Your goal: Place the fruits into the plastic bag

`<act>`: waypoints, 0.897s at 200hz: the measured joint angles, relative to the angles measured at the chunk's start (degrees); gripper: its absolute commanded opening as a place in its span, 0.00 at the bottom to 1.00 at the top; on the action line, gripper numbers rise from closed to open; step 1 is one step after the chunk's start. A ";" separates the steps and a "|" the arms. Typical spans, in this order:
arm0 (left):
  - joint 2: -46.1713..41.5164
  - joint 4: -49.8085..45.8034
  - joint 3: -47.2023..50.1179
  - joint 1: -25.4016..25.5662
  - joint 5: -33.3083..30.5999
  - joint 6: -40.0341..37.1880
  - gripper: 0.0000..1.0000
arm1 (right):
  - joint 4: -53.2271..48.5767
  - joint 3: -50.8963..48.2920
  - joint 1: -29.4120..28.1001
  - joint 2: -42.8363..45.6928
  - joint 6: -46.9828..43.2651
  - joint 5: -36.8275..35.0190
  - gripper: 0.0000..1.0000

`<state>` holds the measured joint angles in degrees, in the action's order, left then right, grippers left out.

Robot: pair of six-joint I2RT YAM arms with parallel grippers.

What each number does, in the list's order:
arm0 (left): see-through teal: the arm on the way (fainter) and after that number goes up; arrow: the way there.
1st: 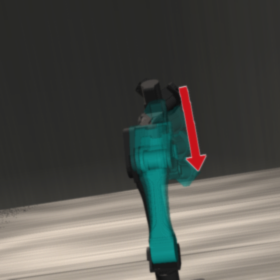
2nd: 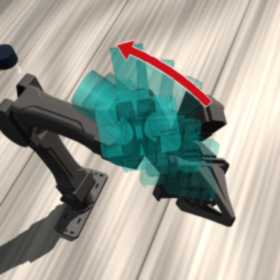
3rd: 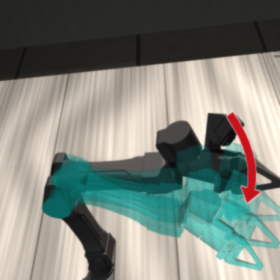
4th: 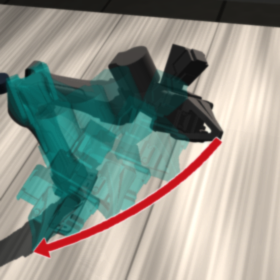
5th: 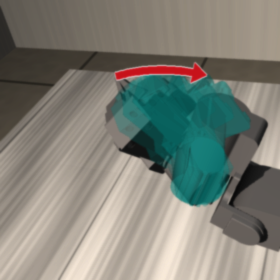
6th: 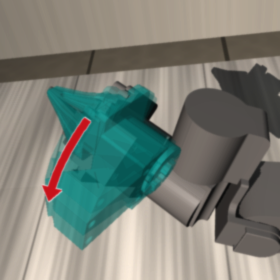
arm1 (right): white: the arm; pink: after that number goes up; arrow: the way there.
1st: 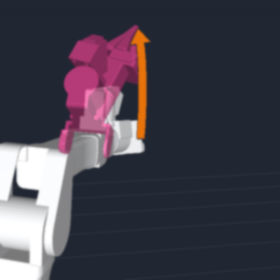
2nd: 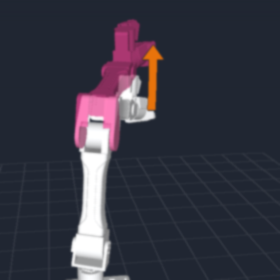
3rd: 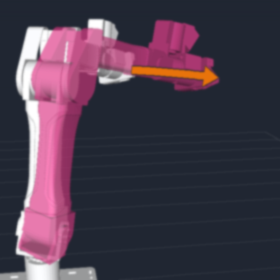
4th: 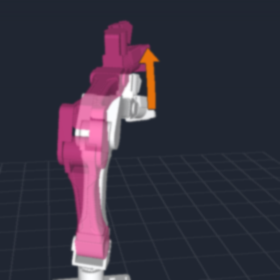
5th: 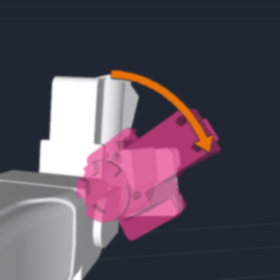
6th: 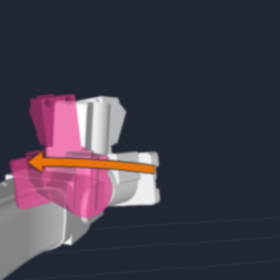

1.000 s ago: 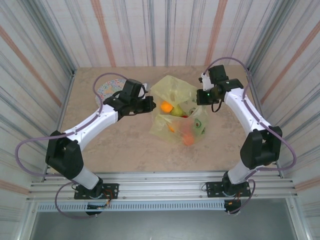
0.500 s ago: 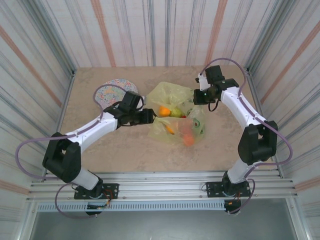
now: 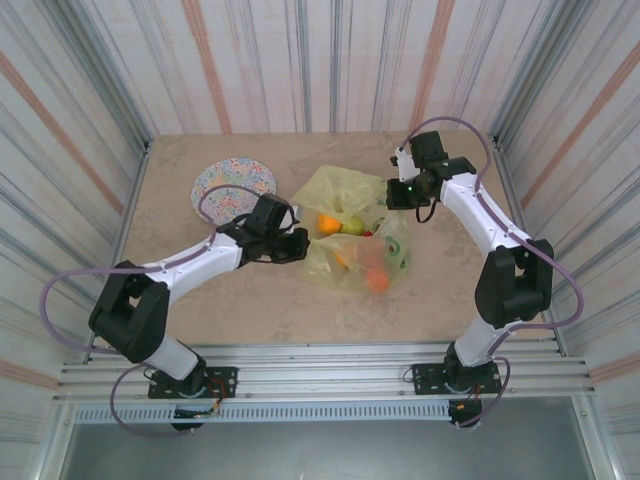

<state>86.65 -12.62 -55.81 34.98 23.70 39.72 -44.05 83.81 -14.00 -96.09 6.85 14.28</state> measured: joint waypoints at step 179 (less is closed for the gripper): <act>5.29 5.53 -12.44 -4.35 9.94 9.44 0.08 | -7.74 11.91 0.07 -3.67 -2.73 -4.39 0.00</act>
<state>91.94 -7.09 -68.25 30.63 33.65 49.17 -51.79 95.72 -13.93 -99.77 4.12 9.89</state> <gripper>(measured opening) 0.060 0.049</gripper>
